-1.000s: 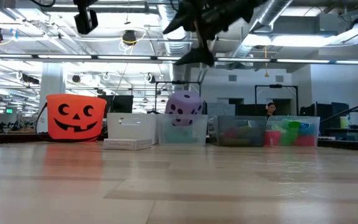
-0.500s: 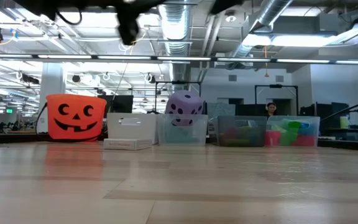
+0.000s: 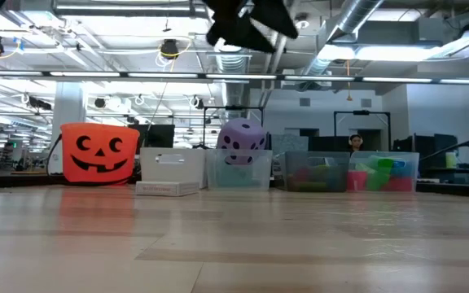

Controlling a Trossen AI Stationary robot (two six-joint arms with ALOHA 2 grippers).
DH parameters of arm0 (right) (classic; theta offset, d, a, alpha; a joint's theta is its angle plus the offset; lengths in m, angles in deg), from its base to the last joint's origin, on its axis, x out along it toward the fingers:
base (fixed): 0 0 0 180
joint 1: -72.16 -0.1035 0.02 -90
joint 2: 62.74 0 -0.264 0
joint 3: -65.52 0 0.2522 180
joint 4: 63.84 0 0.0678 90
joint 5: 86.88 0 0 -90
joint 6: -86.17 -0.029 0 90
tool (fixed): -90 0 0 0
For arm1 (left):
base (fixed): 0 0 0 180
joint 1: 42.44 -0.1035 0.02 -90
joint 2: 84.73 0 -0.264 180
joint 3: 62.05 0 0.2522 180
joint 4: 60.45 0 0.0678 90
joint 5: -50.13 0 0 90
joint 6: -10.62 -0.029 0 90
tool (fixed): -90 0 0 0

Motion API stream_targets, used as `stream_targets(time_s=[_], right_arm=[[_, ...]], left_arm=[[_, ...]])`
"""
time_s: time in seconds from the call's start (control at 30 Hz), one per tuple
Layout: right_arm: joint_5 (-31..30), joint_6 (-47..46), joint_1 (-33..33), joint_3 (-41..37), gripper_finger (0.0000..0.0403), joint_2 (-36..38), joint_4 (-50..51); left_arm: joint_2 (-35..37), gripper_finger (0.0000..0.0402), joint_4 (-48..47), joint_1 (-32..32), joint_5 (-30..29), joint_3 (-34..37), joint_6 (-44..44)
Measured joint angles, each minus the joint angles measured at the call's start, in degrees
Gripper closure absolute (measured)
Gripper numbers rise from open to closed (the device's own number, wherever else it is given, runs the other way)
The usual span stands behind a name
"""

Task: Pick & Place Toys
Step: Put the orange deck of cards into the white bin

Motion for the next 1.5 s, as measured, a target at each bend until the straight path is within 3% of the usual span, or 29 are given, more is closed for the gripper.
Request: stream_targets(time_s=[0.1,0.4,0.57,0.8,0.97,1.17,1.33,1.5], right_arm=[[-0.05,-0.37,2.24,0.05,0.0020,2.22,-0.81],[0.24,2.15,3.94,-0.08,0.0020,3.70,-4.31],[0.59,6.03,3.92,-0.15,0.0020,1.89,-3.55],[5.57,11.59,3.94,-0.05,0.0020,-0.92,-3.51],[7.85,15.19,4.22,-0.06,0.0020,-2.70,-3.66],[7.85,15.73,5.19,-0.08,0.0020,-4.47,-4.24],[7.80,15.07,6.26,-0.08,0.0020,-4.44,-4.11],[7.77,13.00,7.30,-0.08,0.0020,-4.39,-4.09]], left_arm=[[-0.18,0.0133,-13.68,0.89,-0.46,-3.50,13.13],[0.30,0.0133,-39.49,7.08,-0.60,-3.30,47.27],[0.31,0.0133,-38.35,9.02,-3.27,0.50,60.23],[-0.31,0.0119,-21.87,10.32,-3.07,12.08,70.48],[-0.25,0.0088,-10.06,10.39,3.98,19.48,72.93],[-0.27,0.0069,-6.59,10.93,8.62,23.68,82.01],[-0.18,0.0070,-2.02,12.46,6.27,24.60,82.37],[-0.20,0.0073,-3.31,14.40,-3.32,24.75,82.35]])
